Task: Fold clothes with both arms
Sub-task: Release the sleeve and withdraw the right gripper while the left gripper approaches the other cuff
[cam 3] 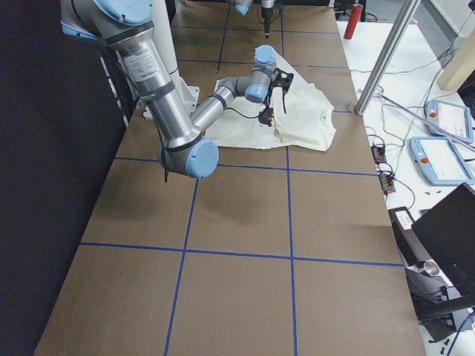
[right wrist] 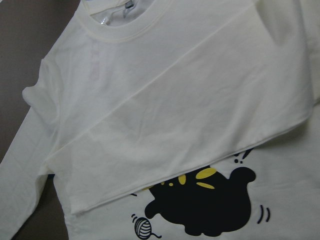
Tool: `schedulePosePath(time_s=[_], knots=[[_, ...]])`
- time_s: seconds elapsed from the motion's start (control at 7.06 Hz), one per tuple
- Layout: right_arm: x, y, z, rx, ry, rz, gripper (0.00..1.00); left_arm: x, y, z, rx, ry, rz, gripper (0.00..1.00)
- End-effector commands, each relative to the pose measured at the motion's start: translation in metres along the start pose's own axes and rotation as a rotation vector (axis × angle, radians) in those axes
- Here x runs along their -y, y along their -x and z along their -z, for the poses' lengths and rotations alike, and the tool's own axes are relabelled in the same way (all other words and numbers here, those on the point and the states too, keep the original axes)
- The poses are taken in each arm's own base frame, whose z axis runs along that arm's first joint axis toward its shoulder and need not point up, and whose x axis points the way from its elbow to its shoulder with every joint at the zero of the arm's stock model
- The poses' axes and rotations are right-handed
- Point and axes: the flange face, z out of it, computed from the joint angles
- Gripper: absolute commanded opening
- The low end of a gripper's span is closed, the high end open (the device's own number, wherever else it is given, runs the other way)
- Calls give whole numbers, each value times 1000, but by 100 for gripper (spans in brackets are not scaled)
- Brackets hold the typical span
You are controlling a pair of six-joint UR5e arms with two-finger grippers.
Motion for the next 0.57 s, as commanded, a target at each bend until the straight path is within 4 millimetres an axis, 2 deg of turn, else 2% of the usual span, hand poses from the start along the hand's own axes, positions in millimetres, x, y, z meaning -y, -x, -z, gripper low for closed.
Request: schedulePosePath(time_s=[0.0,0.14,0.28,0.43], knots=[[15,-38,26,-15,19,0,100,2,-19,-30,10,30,-16,82],[16,-41,25,-20,19,-3,100,8,-25,-39,10,40,-22,81],[16,-42,23,-23,17,-4,100,7,-25,-44,13,49,-26,74],[16,-42,22,-25,16,-4,100,7,-25,-44,13,48,-29,37]])
